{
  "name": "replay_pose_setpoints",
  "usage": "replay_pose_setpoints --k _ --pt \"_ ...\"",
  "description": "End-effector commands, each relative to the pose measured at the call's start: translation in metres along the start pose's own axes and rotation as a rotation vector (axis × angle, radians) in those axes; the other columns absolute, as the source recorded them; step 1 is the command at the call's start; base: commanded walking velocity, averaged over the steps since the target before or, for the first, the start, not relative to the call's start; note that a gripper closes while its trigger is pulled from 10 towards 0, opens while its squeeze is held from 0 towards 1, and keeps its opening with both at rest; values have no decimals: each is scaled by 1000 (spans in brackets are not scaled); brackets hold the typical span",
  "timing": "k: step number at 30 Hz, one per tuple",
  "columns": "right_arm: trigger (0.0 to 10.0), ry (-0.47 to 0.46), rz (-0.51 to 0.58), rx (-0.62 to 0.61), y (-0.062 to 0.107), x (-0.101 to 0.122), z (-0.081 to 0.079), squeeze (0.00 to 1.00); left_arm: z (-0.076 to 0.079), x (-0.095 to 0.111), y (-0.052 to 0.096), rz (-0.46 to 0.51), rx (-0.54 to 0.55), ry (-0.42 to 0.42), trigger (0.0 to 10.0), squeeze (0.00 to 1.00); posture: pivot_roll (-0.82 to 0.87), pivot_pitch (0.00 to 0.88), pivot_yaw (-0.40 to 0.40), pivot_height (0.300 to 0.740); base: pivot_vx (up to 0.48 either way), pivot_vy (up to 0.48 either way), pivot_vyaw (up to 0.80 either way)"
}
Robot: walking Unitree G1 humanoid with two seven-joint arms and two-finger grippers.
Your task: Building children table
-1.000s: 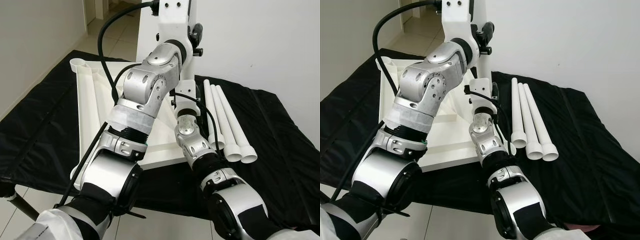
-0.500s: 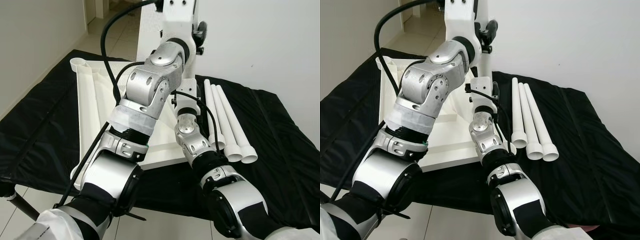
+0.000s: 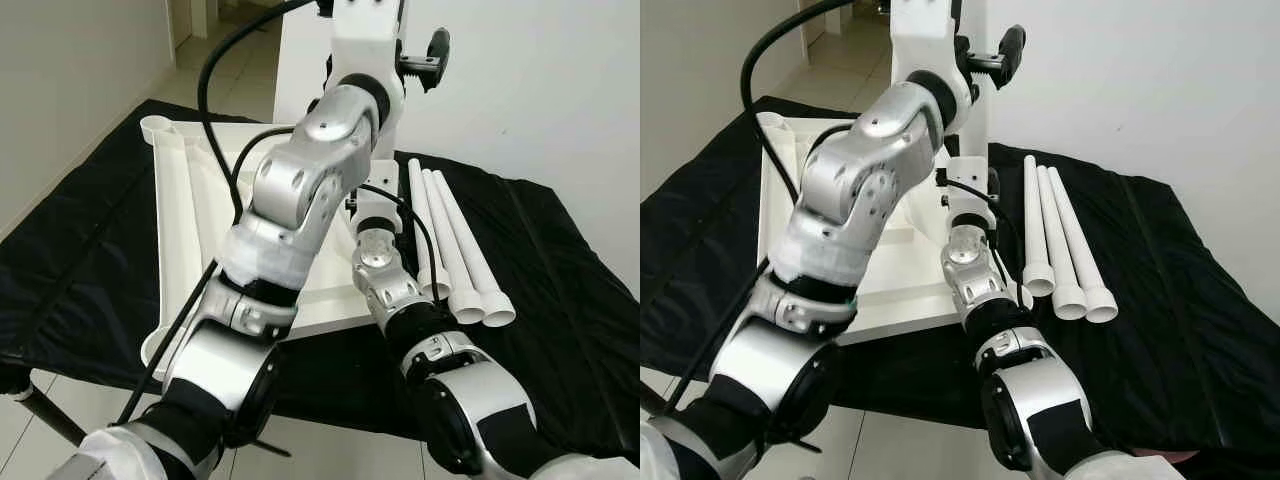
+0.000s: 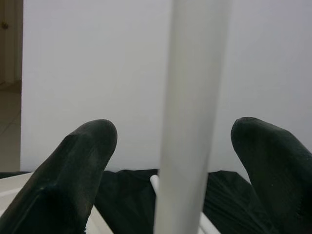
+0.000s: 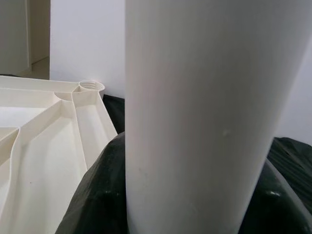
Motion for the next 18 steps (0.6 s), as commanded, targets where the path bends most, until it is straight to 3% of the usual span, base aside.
replay_pose_setpoints --k 1,11,15,16,18 --pt "10000 -19 -17 -21 -1 -6 10 0 17 0 2 2 -159 -19 10000 0 72 0 -132 740 0 0 0" --pt "10000 -89 -7 44 -2 -9 21 0 -19 -20 19 -21 -71 -5 10000 0 71 0 -132 740 0 0 0" --pt "10000 -85 31 114 -1 -6 19 0 -28 -26 24 -34 -47 0 10000 0 72 0 -132 740 0 0 0" --pt "10000 -109 46 164 2 -6 21 0 -38 -35 29 -54 -15 -6 10000 0 70 0 -131 740 0 0 0" --pt "10000 -127 43 177 3 -8 26 0 -44 -41 32 -66 3 -17 10000 0 68 0 -130 740 0 0 0"
Point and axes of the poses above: a point about 5 cm out from each wrist's last joint towards the gripper, its own y axis pointing back from the gripper into the wrist, its own x axis along the axis of the wrist's last joint, z = x × y, the point moved 3 cm from there along -y, pointing out of the wrist towards the gripper, and after that the axes turned 3 degrees about y, right-handed, at the moved point
